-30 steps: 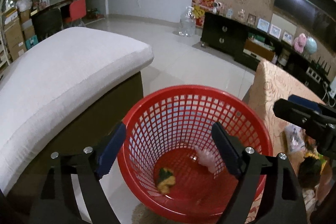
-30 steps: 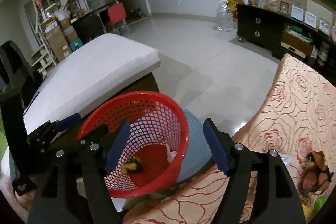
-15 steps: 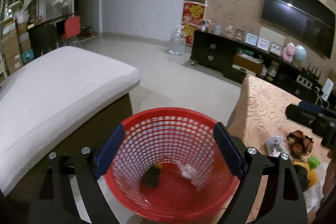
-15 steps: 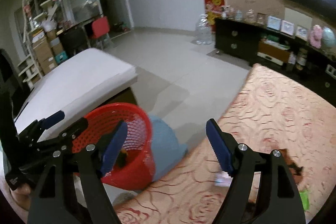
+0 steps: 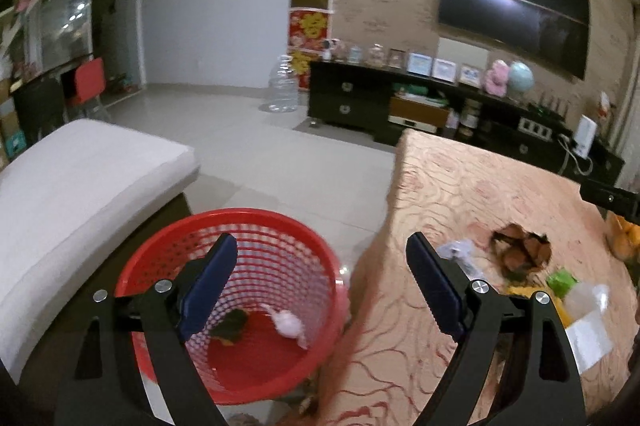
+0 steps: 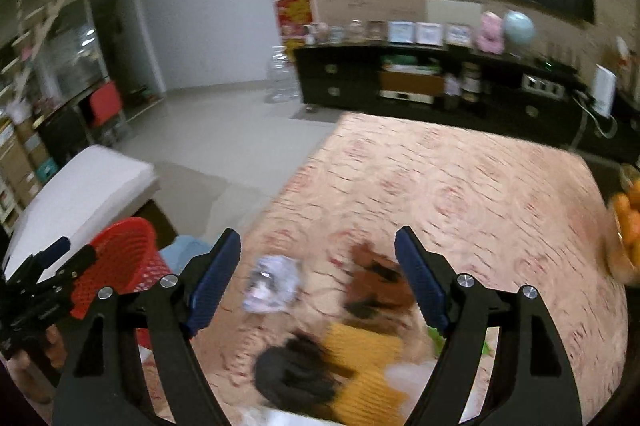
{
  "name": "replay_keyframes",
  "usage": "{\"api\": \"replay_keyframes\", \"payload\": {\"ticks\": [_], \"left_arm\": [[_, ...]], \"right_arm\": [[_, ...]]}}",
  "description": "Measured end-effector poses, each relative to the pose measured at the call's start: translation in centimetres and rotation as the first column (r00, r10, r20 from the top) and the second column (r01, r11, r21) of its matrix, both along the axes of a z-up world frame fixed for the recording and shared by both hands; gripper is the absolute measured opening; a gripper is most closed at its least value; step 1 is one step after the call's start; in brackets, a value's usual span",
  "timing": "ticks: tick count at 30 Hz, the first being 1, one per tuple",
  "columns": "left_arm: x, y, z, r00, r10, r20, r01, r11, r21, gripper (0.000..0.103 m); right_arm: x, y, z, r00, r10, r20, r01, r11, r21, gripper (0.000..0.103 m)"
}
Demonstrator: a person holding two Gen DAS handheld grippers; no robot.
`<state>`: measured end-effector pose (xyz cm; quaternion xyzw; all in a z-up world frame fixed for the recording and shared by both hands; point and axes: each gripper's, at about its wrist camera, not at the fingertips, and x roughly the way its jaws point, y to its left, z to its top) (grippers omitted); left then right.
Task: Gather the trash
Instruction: 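Grasp the black plastic bag with the left tool while the right tool grasps the clear plastic bag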
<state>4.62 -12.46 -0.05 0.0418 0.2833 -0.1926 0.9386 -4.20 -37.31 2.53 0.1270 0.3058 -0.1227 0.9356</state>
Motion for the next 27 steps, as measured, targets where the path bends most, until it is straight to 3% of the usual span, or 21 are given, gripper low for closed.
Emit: {"api": "replay_keyframes", "payload": {"ticks": [9, 15, 27], "left_arm": [[-1.5, -4.6, -1.8, 0.992, -0.121, -0.045, 0.122, 0.992, 0.014, 0.083], [-2.5, -8.2, -3.3, 0.97, -0.221, -0.1, 0.223, 0.975, 0.013, 0.083], [-4.1, -15.3, -7.5, 0.888, -0.391, -0.244, 0.404, 0.915, 0.004, 0.083]], "right_arm": [[-4.4, -3.0, -2.0, 0.995, -0.096, -0.028, 0.096, 0.995, 0.024, 0.077], [-5.7, -4.5, -1.9, 0.991, -0.13, -0.024, 0.131, 0.991, 0.03, 0.077], [-7.6, -6.8, -2.9, 0.983, -0.176, -0.047, 0.179, 0.982, 0.063, 0.077]]}}
